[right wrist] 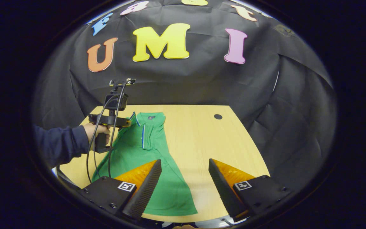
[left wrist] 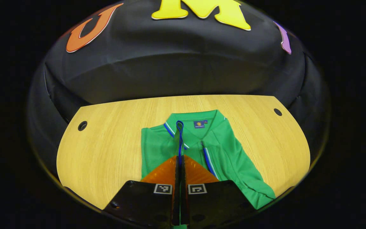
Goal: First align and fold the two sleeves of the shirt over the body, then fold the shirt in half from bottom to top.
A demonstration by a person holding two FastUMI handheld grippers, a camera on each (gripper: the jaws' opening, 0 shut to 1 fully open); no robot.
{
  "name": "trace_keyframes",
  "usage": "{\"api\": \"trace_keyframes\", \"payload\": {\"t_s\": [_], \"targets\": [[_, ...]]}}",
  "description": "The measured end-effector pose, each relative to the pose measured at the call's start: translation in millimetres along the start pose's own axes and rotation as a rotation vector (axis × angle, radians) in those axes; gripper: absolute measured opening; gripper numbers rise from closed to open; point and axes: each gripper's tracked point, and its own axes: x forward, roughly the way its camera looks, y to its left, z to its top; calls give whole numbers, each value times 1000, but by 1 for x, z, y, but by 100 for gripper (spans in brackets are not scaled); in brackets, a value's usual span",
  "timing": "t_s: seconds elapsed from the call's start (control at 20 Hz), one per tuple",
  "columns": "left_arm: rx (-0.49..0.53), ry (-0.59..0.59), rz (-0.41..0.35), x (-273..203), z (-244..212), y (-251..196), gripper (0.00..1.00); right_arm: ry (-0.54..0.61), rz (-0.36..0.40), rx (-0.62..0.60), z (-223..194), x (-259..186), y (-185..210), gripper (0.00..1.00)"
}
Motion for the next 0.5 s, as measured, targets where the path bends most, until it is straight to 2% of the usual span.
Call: {"api": "trace_keyframes", "payload": {"t_s": [0.3, 0.5], "targets": [[83, 13, -59, 0, -15, -43, 5, 32, -23, 29, -17, 1, -12, 96], [97, 45, -105, -4, -26, -61, 12, 40, -24, 38, -22, 3, -17, 96]]}}
